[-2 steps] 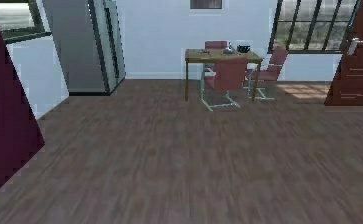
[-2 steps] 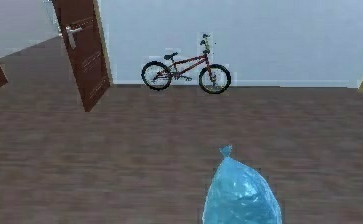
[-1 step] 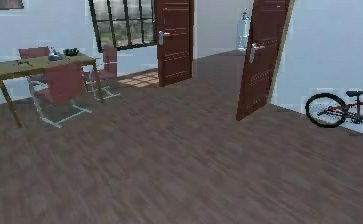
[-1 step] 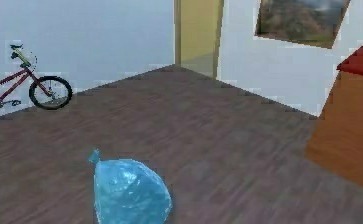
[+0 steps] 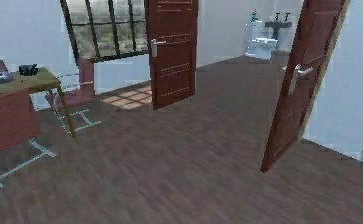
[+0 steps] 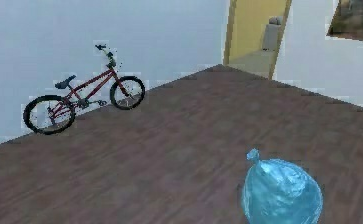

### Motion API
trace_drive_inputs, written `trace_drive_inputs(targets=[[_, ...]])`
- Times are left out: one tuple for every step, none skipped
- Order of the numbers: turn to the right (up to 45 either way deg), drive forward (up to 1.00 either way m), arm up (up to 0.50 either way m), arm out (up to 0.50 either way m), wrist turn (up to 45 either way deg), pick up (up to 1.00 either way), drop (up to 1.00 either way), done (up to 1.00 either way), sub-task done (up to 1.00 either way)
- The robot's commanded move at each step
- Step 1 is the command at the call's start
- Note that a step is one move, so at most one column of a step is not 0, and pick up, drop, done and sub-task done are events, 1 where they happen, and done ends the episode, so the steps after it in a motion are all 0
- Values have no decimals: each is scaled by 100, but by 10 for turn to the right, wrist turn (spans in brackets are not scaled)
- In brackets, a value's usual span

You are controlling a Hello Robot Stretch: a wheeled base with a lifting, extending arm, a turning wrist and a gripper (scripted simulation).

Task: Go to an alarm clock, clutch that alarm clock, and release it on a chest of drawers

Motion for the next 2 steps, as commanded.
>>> trace_drive_inputs(targets=[[0, 100, 0, 0, 0, 0, 0, 0, 0], [60, 0, 0, 0, 0, 0, 0, 0, 0]])
